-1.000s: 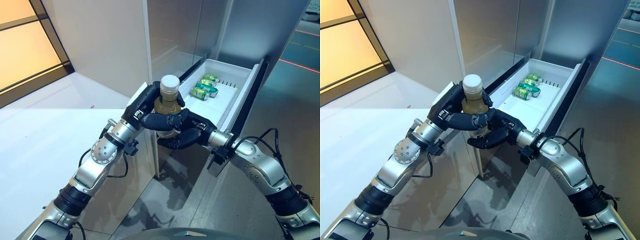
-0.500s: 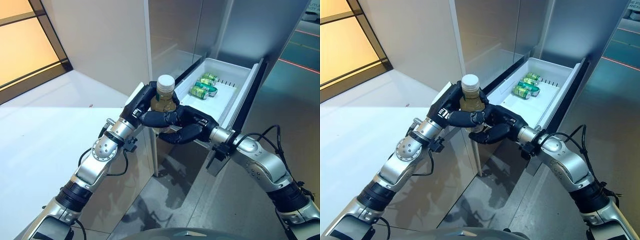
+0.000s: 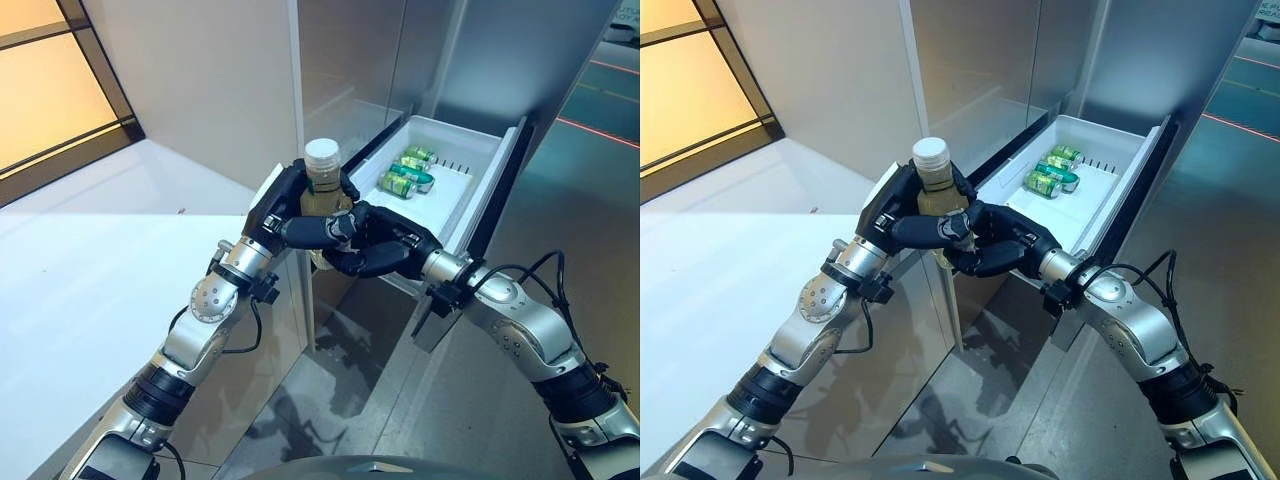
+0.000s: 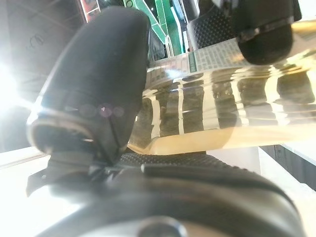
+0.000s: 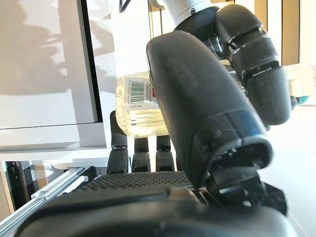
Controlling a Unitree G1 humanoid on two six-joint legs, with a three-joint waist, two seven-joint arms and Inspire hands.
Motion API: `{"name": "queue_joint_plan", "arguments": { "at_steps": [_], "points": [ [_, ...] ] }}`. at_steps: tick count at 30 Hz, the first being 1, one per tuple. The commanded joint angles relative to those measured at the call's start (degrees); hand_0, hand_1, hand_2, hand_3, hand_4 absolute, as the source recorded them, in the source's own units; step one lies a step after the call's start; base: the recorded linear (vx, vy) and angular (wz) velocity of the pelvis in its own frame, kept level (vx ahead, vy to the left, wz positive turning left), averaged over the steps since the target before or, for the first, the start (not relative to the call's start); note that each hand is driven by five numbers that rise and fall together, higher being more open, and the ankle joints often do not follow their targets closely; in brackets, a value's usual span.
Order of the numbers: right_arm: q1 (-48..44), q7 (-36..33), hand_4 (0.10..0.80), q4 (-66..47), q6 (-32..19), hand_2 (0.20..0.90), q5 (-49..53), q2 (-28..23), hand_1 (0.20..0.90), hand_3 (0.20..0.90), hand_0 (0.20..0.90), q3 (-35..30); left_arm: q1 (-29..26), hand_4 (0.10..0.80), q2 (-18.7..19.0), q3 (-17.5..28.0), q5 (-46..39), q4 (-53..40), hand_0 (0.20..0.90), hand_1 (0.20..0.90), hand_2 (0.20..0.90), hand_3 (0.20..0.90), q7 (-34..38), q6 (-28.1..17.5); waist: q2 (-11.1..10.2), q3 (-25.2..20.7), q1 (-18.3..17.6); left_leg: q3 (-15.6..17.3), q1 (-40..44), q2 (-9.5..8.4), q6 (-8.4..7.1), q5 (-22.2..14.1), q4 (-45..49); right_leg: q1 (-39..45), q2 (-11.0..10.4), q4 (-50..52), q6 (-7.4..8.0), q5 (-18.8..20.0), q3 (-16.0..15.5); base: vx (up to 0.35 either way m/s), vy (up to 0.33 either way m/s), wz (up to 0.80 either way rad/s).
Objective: Put drinks into fridge and close the fridge
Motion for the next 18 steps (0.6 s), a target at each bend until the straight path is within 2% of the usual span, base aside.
{"name": "queue_joint_plan", "arguments": {
  "at_steps": [1,9,10,11,12,18],
  "points": [
    [-7.92,-1.85,0.1,-2.64,-5.15,0.3,4.23,6.26,0.3,0.2,0.3,-3.01,-9.65,0.1,-3.9,1.91,-2.42,-3.55,0.3,0.3,0.3,0.2,1.26,-11.66,-2.53,-4.68,0.26,-0.62,-2.16,-3.71,4.19,-1.88,0.07,-1.06,0.71,1.59,1.16,0.71,1.47,0.0,0.0,0.0],
    [-9.2,-2.4,0.1,-1.89,-3.91,0.3,4.23,6.32,0.3,0.2,0.3,-1.88,-11.63,0.1,-3.77,0.16,-0.86,-6.54,0.3,0.3,0.3,0.2,0.47,-11.9,-2.6,-4.44,0.15,-0.61,-2.19,-3.65,4.18,-1.87,0.07,-1.09,0.75,1.48,1.25,0.83,1.62,0.0,0.0,0.0],
    [-9.44,-1.98,0.193,-1.88,-3.26,0.38,4.69,6.48,0.38,0.293,0.38,-1.52,-11.81,0.1,-3.85,-0.03,-0.89,-6.64,0.3,0.3,0.3,0.2,0.54,-11.7,-2.64,-4.47,0.14,-0.66,-2.2,-3.69,4.2,-1.88,0.07,-1.11,0.79,1.45,1.25,0.85,1.7,0.0,0.0,0.0],
    [-9.65,-1.7,0.734,-1.83,-3.02,0.844,4.88,6.57,0.844,0.834,0.844,-1.12,-11.97,0.1,-3.94,-0.19,-0.78,-6.67,0.3,0.3,0.3,0.2,0.8,-11.63,-2.65,-4.46,0.15,-0.72,-2.2,-3.73,4.21,-1.89,0.07,-1.09,0.81,1.39,1.25,0.89,1.75,0.0,0.0,0.0],
    [-10.14,-1.34,0.8,-1.79,-2.58,0.9,5.12,6.58,0.9,0.9,0.9,-0.38,-12.2,0.1,-3.87,-0.42,-0.72,-6.77,0.3,0.3,0.3,0.2,1.25,-11.53,-2.66,-4.49,0.18,-0.76,-2.17,-3.77,4.24,-1.88,0.07,-1.05,0.83,1.32,1.25,0.95,1.81,0.0,0.0,0.0],
    [-10.58,0.86,0.8,-2.41,-2.6,0.9,5.52,6.55,0.9,0.9,0.9,1.67,-11.76,0.1,-3.92,-0.54,-1.41,-6.19,0.3,0.3,0.3,0.2,1.33,-11.08,-2.7,-4.57,0.41,-0.82,-2.2,-3.8,4.2,-1.77,0.07,-0.94,0.74,1.13,1.25,1.08,1.74,0.0,0.0,0.0]
  ]
}}
